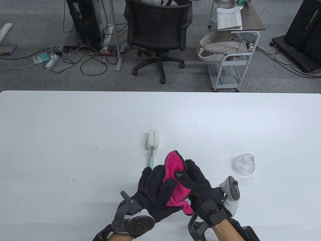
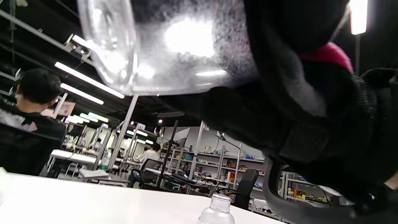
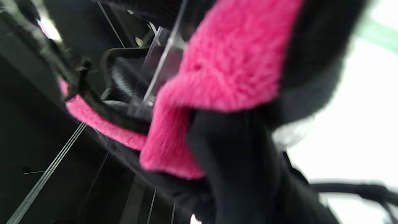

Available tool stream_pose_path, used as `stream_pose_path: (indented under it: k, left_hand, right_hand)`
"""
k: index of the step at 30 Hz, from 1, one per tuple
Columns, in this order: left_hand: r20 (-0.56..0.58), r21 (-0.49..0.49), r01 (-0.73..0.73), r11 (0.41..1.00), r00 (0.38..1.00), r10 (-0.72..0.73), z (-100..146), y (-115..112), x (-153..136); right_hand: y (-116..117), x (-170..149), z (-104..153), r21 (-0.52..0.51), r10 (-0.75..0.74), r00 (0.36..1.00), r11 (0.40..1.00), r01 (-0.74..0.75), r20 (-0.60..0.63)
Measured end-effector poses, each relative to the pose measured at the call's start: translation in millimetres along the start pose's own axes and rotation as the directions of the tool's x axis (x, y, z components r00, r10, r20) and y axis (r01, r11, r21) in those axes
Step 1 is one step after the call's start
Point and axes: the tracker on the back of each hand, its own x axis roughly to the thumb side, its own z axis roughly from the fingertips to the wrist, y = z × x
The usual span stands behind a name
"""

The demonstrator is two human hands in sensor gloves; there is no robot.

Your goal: Brush the shaker cup with the cup brush

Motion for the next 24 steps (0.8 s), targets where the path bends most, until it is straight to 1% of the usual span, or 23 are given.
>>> stream_pose_path:
  k: [1,2,3,4,5,6,7,8,9,10,11,12,13,14,15,17,18,19,20,21,22,23,24]
  left_hand:
    - [-0.022,-0.005,-0.074,0.997,0.997,0.074,1,0,-8]
    - [-0.035,-0.019,-0.189,0.982,0.982,0.188,1,-1,-16]
    - [-0.042,-0.031,-0.274,0.961,0.961,0.272,0,-1,-21]
    - [-0.078,-0.044,-0.421,0.906,0.906,0.417,0,-4,-29]
    - [-0.126,-0.067,-0.582,0.811,0.811,0.572,-1,-9,-36]
    - [-0.152,-0.081,-0.665,0.742,0.744,0.651,-1,-12,-38]
    - [-0.217,-0.095,-0.794,0.601,0.606,0.766,0,-19,-41]
    - [-0.276,-0.091,-0.863,0.498,0.502,0.82,1,-23,-44]
    - [-0.307,-0.087,-0.891,0.445,0.449,0.839,1,-27,-45]
    - [-0.367,-0.101,-0.919,0.382,0.392,0.844,2,-32,-45]
    - [-0.383,-0.123,-0.928,0.351,0.37,0.846,2,-35,-45]
    - [-0.426,-0.169,-0.94,0.297,0.341,0.838,2,-40,-45]
    - [-0.455,-0.195,-0.944,0.266,0.327,0.828,3,-42,-45]
    - [-0.468,-0.213,-0.943,0.256,0.328,0.821,2,-43,-45]
    - [-0.48,-0.225,-0.941,0.251,0.332,0.812,2,-43,-46]
    - [-0.519,-0.27,-0.938,0.219,0.333,0.787,3,-44,-47]
    - [-0.532,-0.286,-0.939,0.193,0.323,0.783,4,-46,-47]
    - [-0.558,-0.305,-0.944,0.122,0.281,0.781,5,-49,-48]
    - [-0.568,-0.314,-0.947,0.067,0.244,0.786,5,-51,-48]
    - [-0.59,-0.317,-0.948,-0.028,0.173,0.789,6,-55,-49]
    - [-0.595,-0.311,-0.946,-0.092,0.119,0.795,6,-57,-50]
    - [-0.581,-0.301,-0.943,-0.144,0.062,0.812,6,-59,-50]
    - [-0.549,-0.273,-0.946,-0.176,0.003,0.836,6,-61,-51]
  right_hand:
    - [-1,6,-1,-0.024,0.065,0.996,0.998,-0.064,0.058]
    - [-3,13,-1,-0.025,0.13,0.986,0.991,-0.128,0.101]
    - [-3,15,-1,-0.033,0.16,0.979,0.987,-0.157,0.123]
    - [-3,21,-1,-0.046,0.218,0.96,0.976,-0.213,0.174]
    - [-1,26,0,-0.033,0.287,0.93,0.957,-0.288,0.23]
    - [0,27,0,-0.028,0.308,0.919,0.95,-0.311,0.247]
    - [6,32,3,-0.012,0.374,0.872,0.92,-0.391,0.317]
    - [9,35,5,-0.032,0.439,0.818,0.887,-0.461,0.371]
    - [10,36,6,-0.04,0.459,0.795,0.874,-0.485,0.397]
    - [16,41,7,-0.021,0.491,0.738,0.838,-0.545,0.462]
    - [18,42,9,-0.015,0.506,0.72,0.822,-0.569,0.474]
    - [23,46,12,-0.039,0.568,0.627,0.757,-0.653,0.533]
    - [24,48,14,-0.07,0.612,0.557,0.706,-0.705,0.561]
    - [27,50,17,-0.105,0.64,0.495,0.667,-0.738,0.587]
    - [29,51,19,-0.114,0.644,0.481,0.66,-0.743,0.595]
    - [34,54,23,-0.161,0.672,0.396,0.608,-0.777,0.625]
    - [35,56,25,-0.2,0.692,0.34,0.574,-0.794,0.636]
    - [36,58,28,-0.261,0.72,0.257,0.524,-0.81,0.645]
    - [36,59,29,-0.284,0.724,0.236,0.517,-0.807,0.648]
    - [34,60,30,-0.285,0.718,0.246,0.532,-0.797,0.651]
    - [33,60,31,-0.291,0.714,0.258,0.548,-0.784,0.651]
    - [31,61,31,-0.312,0.715,0.253,0.557,-0.77,0.651]
    - [27,63,31,-0.371,0.742,0.212,0.535,-0.759,0.636]
